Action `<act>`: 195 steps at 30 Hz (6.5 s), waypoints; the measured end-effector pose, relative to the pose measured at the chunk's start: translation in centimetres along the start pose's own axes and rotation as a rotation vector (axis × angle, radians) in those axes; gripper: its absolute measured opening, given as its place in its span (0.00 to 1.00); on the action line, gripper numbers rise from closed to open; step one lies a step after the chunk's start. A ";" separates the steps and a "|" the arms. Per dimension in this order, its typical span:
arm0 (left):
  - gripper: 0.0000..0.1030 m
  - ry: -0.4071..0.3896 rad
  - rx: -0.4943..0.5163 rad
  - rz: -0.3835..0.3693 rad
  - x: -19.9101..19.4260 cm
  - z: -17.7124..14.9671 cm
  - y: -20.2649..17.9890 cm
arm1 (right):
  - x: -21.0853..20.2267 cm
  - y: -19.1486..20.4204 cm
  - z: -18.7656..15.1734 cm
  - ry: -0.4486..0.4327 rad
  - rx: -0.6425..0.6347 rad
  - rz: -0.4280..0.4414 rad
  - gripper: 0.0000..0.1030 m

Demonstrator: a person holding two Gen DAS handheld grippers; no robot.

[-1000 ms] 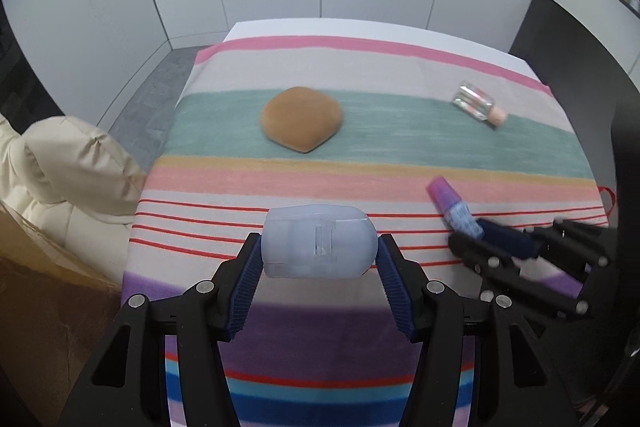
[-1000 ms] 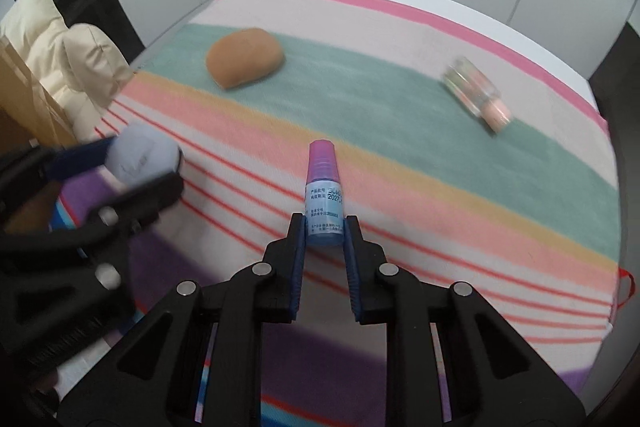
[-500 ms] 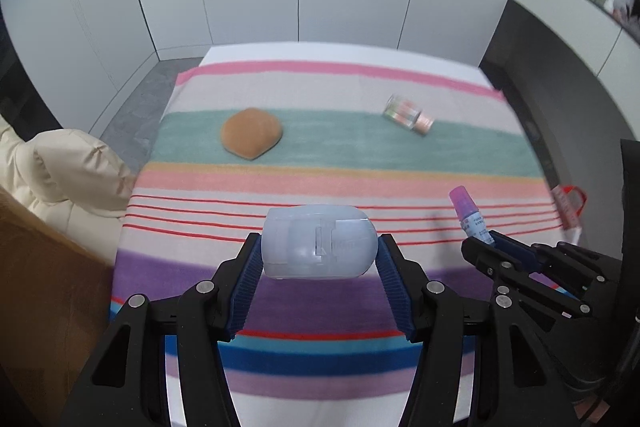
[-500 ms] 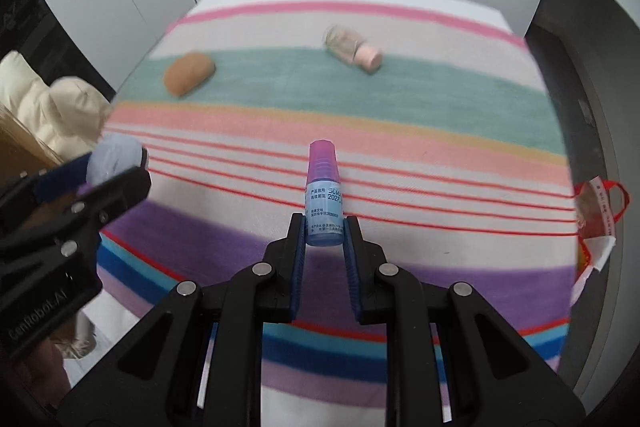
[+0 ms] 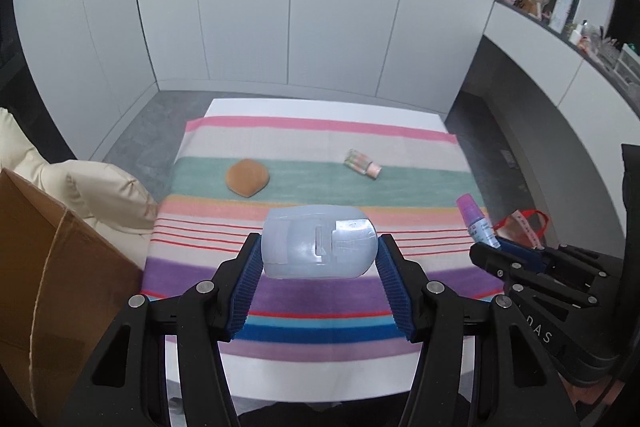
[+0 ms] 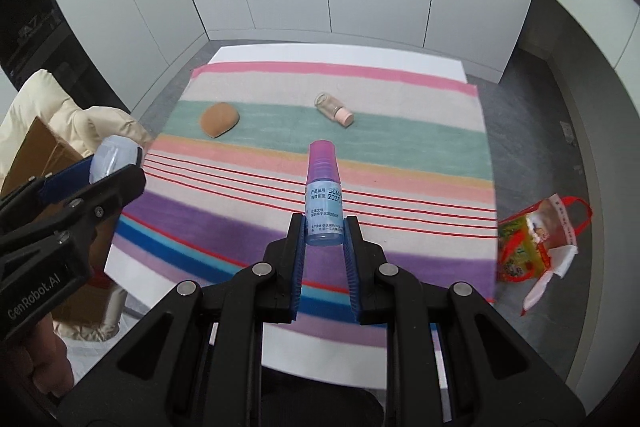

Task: Organize objects
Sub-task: 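Carry the clear case and purple tube over to the cardboard box, then open the left tool to drop the case while the right tool releases the tube inside, then withdraw both open tools from the box back over the cloth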

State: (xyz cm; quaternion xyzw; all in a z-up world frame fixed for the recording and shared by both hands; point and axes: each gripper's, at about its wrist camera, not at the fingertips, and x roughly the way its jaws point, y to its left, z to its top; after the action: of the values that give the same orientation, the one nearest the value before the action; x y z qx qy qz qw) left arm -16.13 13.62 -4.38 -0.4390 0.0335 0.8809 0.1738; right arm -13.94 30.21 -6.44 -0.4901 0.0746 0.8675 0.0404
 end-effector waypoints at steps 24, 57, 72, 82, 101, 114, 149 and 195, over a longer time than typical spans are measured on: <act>0.56 -0.074 -0.013 0.003 -3.9 -0.4 2.6 | -4.7 3.3 0.8 -0.084 -0.068 0.019 0.18; 0.56 -0.112 -0.146 0.130 -7.9 -2.5 13.0 | -3.2 14.5 2.4 -0.104 -0.211 0.126 0.18; 0.56 -0.114 -0.219 0.212 -9.8 -4.4 18.2 | -3.2 20.6 2.3 -0.121 -0.285 0.191 0.18; 0.56 -0.103 -0.289 0.287 -11.3 -6.6 22.7 | -3.4 25.4 1.9 -0.125 -0.346 0.253 0.18; 1.00 -0.165 -0.396 0.467 -15.1 -10.8 28.5 | -4.3 34.5 -0.3 -0.139 -0.480 0.365 0.19; 1.00 -0.189 -0.499 0.501 -19.0 -14.1 32.1 | -4.0 39.9 -2.0 -0.102 -0.562 0.423 0.19; 1.00 -0.206 -0.485 0.505 -19.1 -13.3 32.3 | -4.2 38.8 -1.2 -0.153 -0.506 0.372 1.00; 1.00 -0.185 -0.271 0.315 -11.4 -4.9 19.8 | -4.4 22.2 2.2 -0.194 -0.313 0.197 1.00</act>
State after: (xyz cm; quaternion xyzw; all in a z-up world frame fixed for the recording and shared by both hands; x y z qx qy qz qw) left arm -12.74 -9.11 -0.28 -0.3648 -0.0333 0.9302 -0.0243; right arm -16.75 8.76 0.43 -0.3948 -0.0179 0.9114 -0.1144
